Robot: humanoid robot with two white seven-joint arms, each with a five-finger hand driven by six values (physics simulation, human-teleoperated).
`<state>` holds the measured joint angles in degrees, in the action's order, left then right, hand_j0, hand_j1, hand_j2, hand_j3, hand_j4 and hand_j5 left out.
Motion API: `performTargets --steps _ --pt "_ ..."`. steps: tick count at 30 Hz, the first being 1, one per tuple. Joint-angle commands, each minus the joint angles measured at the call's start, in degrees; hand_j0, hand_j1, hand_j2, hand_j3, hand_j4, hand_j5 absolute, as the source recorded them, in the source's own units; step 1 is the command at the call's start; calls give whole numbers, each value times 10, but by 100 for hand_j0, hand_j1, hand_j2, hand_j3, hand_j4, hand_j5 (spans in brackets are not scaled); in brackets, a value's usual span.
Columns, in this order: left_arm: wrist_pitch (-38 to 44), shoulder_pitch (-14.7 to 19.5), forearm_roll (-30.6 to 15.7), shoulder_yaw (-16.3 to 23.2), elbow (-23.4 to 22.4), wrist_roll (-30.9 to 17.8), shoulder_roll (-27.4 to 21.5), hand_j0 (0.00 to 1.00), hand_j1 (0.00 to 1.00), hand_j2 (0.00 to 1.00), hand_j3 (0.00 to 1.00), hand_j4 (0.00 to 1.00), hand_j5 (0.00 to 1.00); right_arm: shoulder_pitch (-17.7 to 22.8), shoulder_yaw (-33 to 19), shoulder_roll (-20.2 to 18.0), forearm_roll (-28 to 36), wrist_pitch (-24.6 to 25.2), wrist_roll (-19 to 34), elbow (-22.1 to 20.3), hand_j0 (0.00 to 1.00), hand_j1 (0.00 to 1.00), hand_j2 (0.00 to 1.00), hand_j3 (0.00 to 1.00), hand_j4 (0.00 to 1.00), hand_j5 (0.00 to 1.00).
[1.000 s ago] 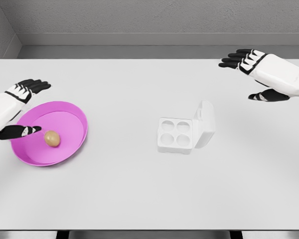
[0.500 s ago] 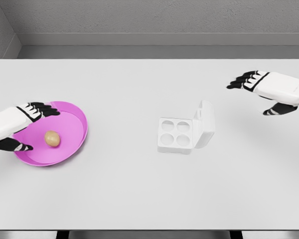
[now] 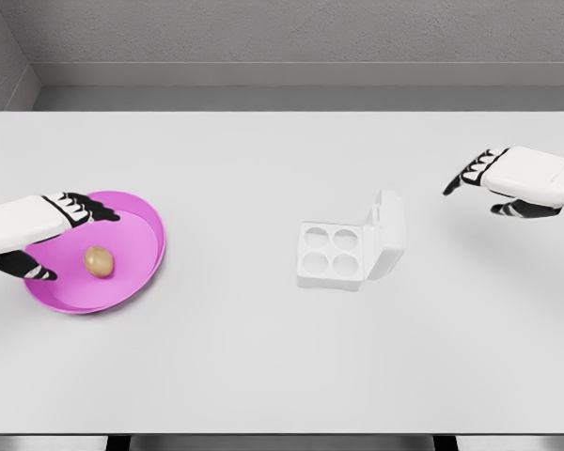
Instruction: Pack egg into the box and close the box lid
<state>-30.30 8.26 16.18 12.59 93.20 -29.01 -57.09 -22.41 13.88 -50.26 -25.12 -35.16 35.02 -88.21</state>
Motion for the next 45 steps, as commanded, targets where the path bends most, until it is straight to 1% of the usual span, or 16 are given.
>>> performTargets --steps 1,3,4,6,7,9,11,16,22,24,31,33,38,42,44,45 --pt "16 1 9 16 -4 -1 10 100 100 100 100 100 100 0 0 0 -1 2 0 -1 58 58 58 58 58 58" --pt "17 22 14 47 -12 -1 10 97 97 97 97 97 97 0 0 1 -1 2 0 0 59 59 59 59 59 59" --pt "17 27 20 50 -14 -1 11 97 97 97 97 97 97 0 0 2 -1 2 0 -1 59 59 59 59 59 59" --pt "17 29 24 50 -14 -1 22 92 92 92 92 92 92 1 0 3 -2 2 0 0 59 59 59 59 59 59" --pt "17 29 33 50 -14 -1 23 92 92 92 92 92 92 1 0 3 -2 2 0 0 59 59 59 59 59 59" --pt "17 29 38 55 -16 -1 29 91 91 91 91 91 91 2 0 3 -2 2 0 0 60 60 60 60 60 60" --pt "17 30 40 59 -19 -1 31 86 86 86 86 86 86 2 0 4 -2 2 0 1 61 61 61 61 61 61" --pt "17 30 43 63 -19 -1 38 80 80 80 80 80 80 2 1 11 -4 2 0 1 62 62 62 62 62 62" --pt "17 31 52 66 -19 -1 44 80 80 80 80 80 80 2 1 12 -4 2 0 1 62 62 62 62 62 62" --pt "17 33 83 66 -19 -1 44 79 79 79 79 79 79 2 0 12 -4 2 0 1 62 62 62 62 62 62" --pt "17 34 91 66 -26 -1 44 79 79 79 79 79 79 2 1 13 -4 2 0 2 62 62 62 62 62 62" --pt "17 35 108 65 -24 0 44 79 79 79 79 79 79 2 1 15 -5 2 0 1 62 62 62 62 62 62" --pt "17 37 124 65 -20 0 44 79 79 79 79 79 79 3 1 17 -5 2 0 1 62 62 62 62 62 62" --pt "17 37 142 66 -16 2 45 79 79 79 79 79 79 3 1 17 -5 2 0 1 62 62 62 62 62 62" --pt "18 40 160 66 -8 2 46 79 79 79 79 79 79 3 2 23 -5 2 0 0 62 62 62 62 62 62" --pt "18 40 160 66 -7 2 46 79 79 79 79 79 79 3 2 24 -8 2 0 0 62 62 62 62 62 62"
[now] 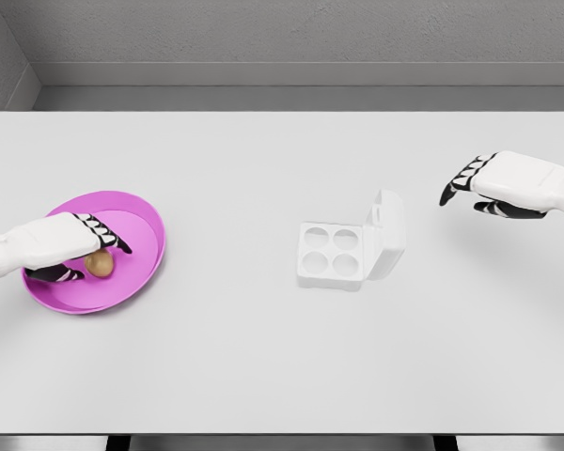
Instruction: Pack egg into the box and close the box lid
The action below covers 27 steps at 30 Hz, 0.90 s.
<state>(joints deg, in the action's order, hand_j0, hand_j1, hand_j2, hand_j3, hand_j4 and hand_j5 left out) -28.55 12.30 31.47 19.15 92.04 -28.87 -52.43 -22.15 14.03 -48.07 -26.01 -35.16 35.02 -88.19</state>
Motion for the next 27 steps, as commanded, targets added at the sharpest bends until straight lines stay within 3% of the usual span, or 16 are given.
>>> performTargets --steps 1,14,21,27 --pt "9 -1 8 0 5 0 2 78 78 78 78 78 78 0 -1 3 -1 2 0 0 62 62 62 62 62 62" --pt "12 -1 25 1 8 0 16 76 76 76 76 76 76 -1 0 13 -7 2 0 0 62 62 62 62 62 62" --pt "12 -3 24 5 9 0 16 68 68 68 68 68 68 -1 0 14 -7 2 0 1 62 62 62 62 62 62" --pt "11 -4 24 5 9 0 15 48 48 48 48 48 48 -1 -1 14 -7 2 0 2 62 62 62 62 62 62"
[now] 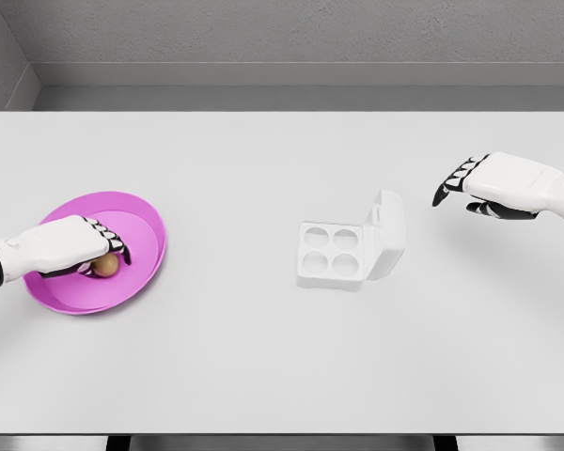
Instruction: Pack egg into the box and close the box lid
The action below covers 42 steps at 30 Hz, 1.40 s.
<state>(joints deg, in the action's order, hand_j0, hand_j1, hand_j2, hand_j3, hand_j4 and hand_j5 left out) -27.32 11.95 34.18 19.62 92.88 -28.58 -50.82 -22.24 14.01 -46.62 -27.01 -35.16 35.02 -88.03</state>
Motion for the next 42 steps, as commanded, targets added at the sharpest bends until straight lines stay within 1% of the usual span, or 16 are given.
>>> performTargets --steps 1,3,4,5,8,12,15,19,21,27,30,34,35,37,39,42 --pt "-1 0 -4 1 0 -2 -1 44 44 44 44 44 44 0 0 -1 3 2 0 1 62 62 62 62 62 62" --pt "-1 0 -6 0 4 -2 -1 37 37 37 37 37 37 -1 0 -1 3 2 0 1 62 62 62 62 62 62" --pt "-2 2 -7 0 5 -2 -2 36 36 36 36 36 36 -1 0 0 3 2 0 1 62 62 62 62 62 62" --pt "-2 2 -7 0 5 -2 -2 33 33 33 33 33 33 0 0 0 3 2 0 1 62 62 62 62 62 62" --pt "-2 4 -10 -7 7 -2 -2 31 31 31 31 31 31 -1 0 0 3 2 0 1 62 62 62 62 62 62" --pt "-2 6 -19 -10 32 -2 -8 30 30 30 30 30 30 -1 0 1 3 2 0 1 62 62 62 62 62 62" --pt "-3 7 -31 -13 33 -2 -8 30 30 30 30 30 30 -1 0 1 3 2 0 1 62 62 62 62 62 62" --pt "-4 8 -48 -27 40 -2 -8 28 28 28 28 28 28 0 0 1 3 2 0 1 62 62 62 62 62 62" --pt "-4 8 -58 -33 41 -2 -8 28 28 28 28 28 28 0 0 1 4 2 0 10 62 62 62 62 62 62" --pt "-2 6 -84 -53 41 -2 1 28 28 28 28 28 28 0 0 1 3 2 0 10 62 62 62 62 62 62" --pt "-2 7 -84 -60 42 -1 23 28 28 28 28 28 28 0 0 1 3 2 0 10 62 62 62 62 62 62" --pt "-2 12 -84 -59 53 -2 50 28 28 28 28 28 28 0 0 2 3 2 0 14 62 62 62 62 62 62" --pt "-2 12 -84 -59 56 -2 57 28 28 28 28 28 28 0 0 2 3 2 0 21 62 62 62 62 62 62" --pt "-2 14 -83 -57 65 -2 59 28 28 28 28 28 28 0 0 2 3 2 0 21 62 62 62 62 62 62" --pt "-2 15 -84 -56 72 -2 80 28 28 28 28 28 28 0 0 1 3 2 0 21 62 62 62 62 62 62" --pt "-1 18 -84 -54 77 -2 91 28 28 28 28 28 28 0 0 2 3 2 0 22 62 62 62 62 62 62"
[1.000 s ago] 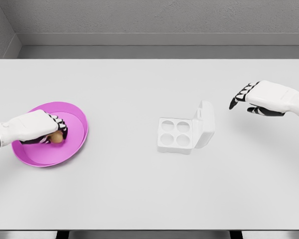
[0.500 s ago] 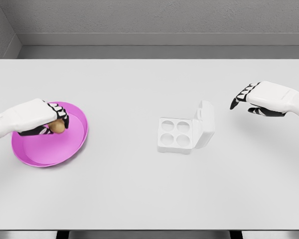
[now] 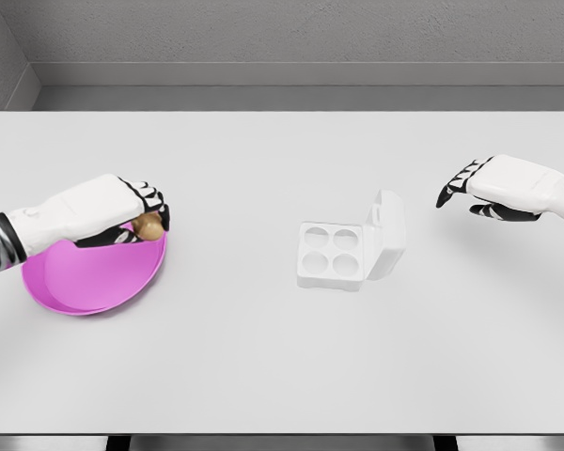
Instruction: Pack egg into the box and close the box lid
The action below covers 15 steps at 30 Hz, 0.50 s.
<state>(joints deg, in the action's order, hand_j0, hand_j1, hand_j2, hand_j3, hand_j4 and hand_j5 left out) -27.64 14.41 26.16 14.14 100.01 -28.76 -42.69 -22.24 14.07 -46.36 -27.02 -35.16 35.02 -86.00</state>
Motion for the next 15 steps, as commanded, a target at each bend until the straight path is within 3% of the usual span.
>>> performTargets --steps 1,15 --pt "3 0 -1 2 5 0 26 28 28 28 28 28 28 0 0 -1 3 2 0 0 62 62 62 62 62 62" --pt "2 55 6 56 5 -1 117 28 28 28 28 28 28 0 0 3 3 2 0 2 62 62 62 62 62 62"
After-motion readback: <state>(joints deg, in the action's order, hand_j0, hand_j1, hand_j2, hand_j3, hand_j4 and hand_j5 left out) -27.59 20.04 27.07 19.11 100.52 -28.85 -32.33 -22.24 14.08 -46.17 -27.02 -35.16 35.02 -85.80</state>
